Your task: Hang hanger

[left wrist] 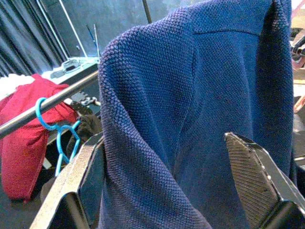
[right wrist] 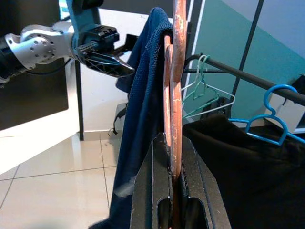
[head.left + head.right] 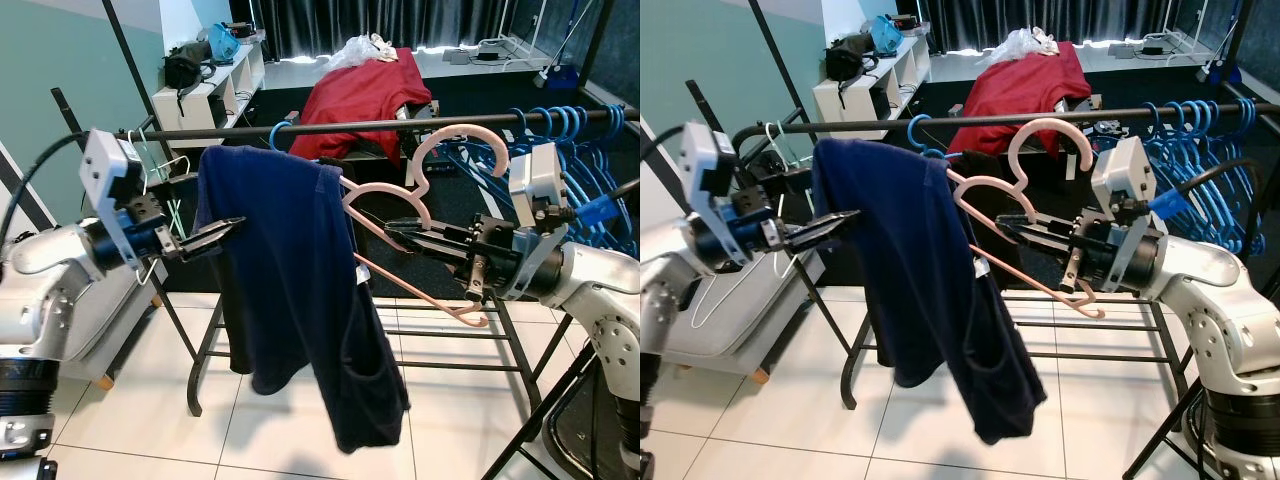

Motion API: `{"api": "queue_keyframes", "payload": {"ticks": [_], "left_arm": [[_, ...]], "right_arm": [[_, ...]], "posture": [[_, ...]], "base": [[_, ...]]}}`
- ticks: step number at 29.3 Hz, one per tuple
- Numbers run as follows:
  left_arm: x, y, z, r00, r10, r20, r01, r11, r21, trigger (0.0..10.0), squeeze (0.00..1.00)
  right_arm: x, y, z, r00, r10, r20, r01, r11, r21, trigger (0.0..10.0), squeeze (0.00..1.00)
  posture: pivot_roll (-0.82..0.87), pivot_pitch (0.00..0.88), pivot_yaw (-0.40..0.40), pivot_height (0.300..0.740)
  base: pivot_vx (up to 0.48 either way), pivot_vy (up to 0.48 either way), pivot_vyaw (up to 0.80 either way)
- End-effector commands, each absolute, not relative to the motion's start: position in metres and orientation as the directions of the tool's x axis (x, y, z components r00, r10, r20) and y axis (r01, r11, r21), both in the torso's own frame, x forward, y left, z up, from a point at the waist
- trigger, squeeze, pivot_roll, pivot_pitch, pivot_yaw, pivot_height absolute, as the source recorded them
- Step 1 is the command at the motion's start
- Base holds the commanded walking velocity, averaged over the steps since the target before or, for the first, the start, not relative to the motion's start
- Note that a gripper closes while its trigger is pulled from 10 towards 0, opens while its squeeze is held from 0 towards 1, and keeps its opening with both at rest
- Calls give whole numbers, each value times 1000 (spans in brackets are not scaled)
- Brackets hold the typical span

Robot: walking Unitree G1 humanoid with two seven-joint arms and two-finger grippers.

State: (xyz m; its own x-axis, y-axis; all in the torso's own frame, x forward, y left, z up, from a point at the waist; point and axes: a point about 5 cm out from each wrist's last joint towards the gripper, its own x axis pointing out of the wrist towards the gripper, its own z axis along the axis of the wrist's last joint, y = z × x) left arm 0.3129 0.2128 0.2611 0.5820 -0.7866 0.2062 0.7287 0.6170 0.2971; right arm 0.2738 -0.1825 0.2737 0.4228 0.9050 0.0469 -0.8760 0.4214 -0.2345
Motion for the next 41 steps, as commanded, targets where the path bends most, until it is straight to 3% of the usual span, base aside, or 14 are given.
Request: {"api": "queue_keyframes", "payload": {"ticks": [1, 5, 6, 7, 12, 22, 29, 31, 36, 37, 40, 41], "left_arm": [[315, 208, 260, 578, -788, 212, 734, 616, 288, 10000, 0], [315, 205, 259, 572, -791, 217, 740, 611, 280, 10000, 0], [313, 199, 255, 538, -817, 205, 772, 576, 268, 8000, 0], [309, 192, 250, 500, -845, 189, 806, 534, 255, 0, 0], [304, 185, 244, 460, -872, 169, 839, 489, 240, 0, 0], [308, 204, 253, 527, -830, 181, 786, 557, 267, 0, 0], [307, 219, 264, 562, -805, 189, 750, 592, 294, 0, 0], [305, 231, 272, 587, -783, 208, 719, 622, 312, 0, 0], [304, 241, 280, 609, -759, 229, 688, 650, 324, 0, 0], [304, 250, 286, 632, -734, 248, 656, 678, 333, 0, 0], [304, 256, 290, 646, -717, 261, 634, 695, 339, 0, 0], [305, 263, 296, 668, -685, 293, 598, 727, 336, 0, 0]], "right_arm": [[269, -178, 285, 389, 918, 77, -878, 395, -269, 0, 0], [269, -178, 285, 388, 918, 78, -879, 394, -268, 0, 0], [269, -178, 285, 388, 918, 78, -879, 394, -268, 0, 0], [269, -178, 285, 389, 918, 78, -879, 395, -267, 0, 0], [269, -178, 285, 389, 918, 79, -879, 395, -266, 0, 0], [271, -180, 286, 406, 910, 79, -870, 412, -269, 0, 0], [276, -188, 282, 468, 882, 44, -841, 461, -282, 0, 0], [281, -200, 272, 535, 844, -40, -811, 501, -302, 0, 0], [282, -212, 262, 576, 808, -120, -794, 519, -316, 0, 0], [278, -220, 250, 573, 794, -204, -810, 510, -289, 0, 0], [274, -225, 242, 564, 785, -257, -822, 503, -266, 0, 0], [265, -227, 224, 514, 777, -364, -858, 467, -215, 0, 0]], "posture": [[-120, 0, 107, 731], [-121, 0, 108, 731], [-119, 0, 107, 731], [-119, 0, 108, 731], [-118, 0, 107, 731], [-116, 0, 106, 731], [-115, 0, 106, 731], [-113, 0, 105, 731], [-113, 0, 105, 731], [-111, 0, 105, 731], [-111, 0, 105, 731], [-111, 0, 105, 731]], "base": [[0, 0, 0], [0, 0, 0], [0, 0, 0], [0, 0, 0], [0, 0, 0], [0, 0, 0], [0, 0, 0], [0, 0, 0], [0, 0, 0], [0, 0, 0], [0, 0, 0], [0, 0, 0]]}}
